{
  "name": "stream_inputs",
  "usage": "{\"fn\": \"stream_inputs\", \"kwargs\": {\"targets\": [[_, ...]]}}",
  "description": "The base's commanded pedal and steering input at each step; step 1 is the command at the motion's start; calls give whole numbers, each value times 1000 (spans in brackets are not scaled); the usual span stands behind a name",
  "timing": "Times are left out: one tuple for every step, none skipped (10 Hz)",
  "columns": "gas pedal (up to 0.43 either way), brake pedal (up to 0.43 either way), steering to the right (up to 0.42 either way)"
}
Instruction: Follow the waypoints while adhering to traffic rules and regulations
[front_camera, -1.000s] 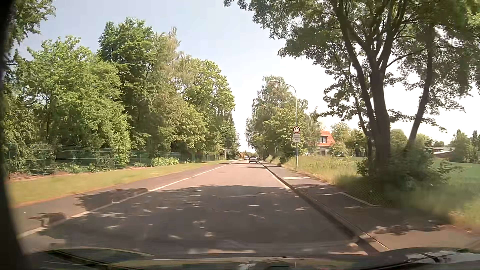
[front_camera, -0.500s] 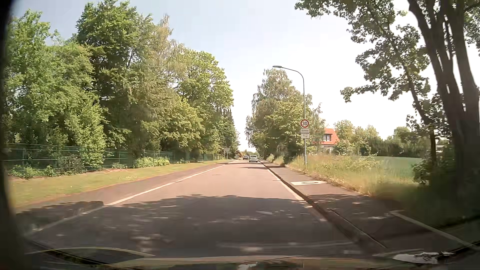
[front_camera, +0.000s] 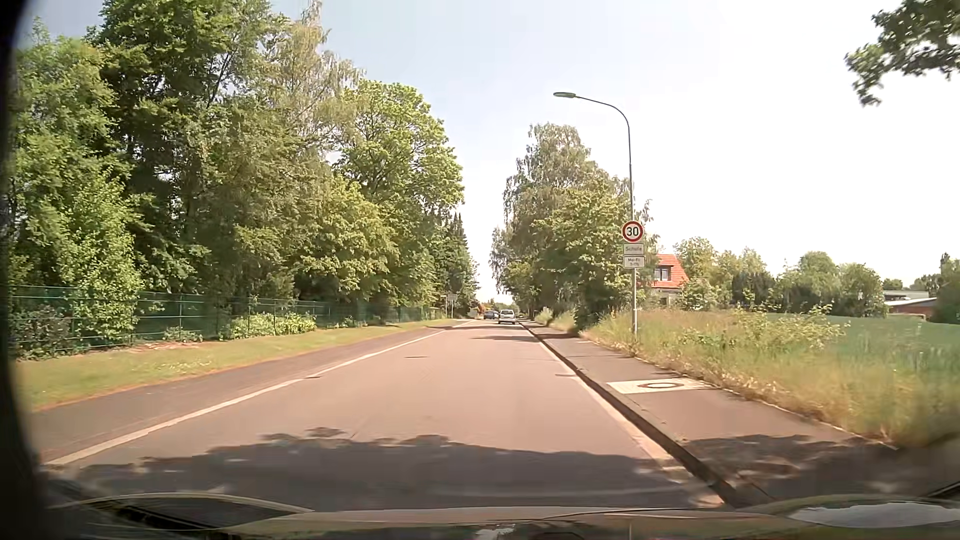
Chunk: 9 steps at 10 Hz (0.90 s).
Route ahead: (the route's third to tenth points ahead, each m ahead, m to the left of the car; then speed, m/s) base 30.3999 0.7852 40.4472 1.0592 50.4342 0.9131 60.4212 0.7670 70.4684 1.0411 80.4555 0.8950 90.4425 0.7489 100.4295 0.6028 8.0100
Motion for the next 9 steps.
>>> {"fn": "stream_inputs", "kwargs": {"targets": [[110,0,-1],[110,0,-1],[110,0,-1],[110,0,-1],[110,0,-1],[110,0,-1],[118,0,-1],[118,0,-1],[118,0,-1]]}}
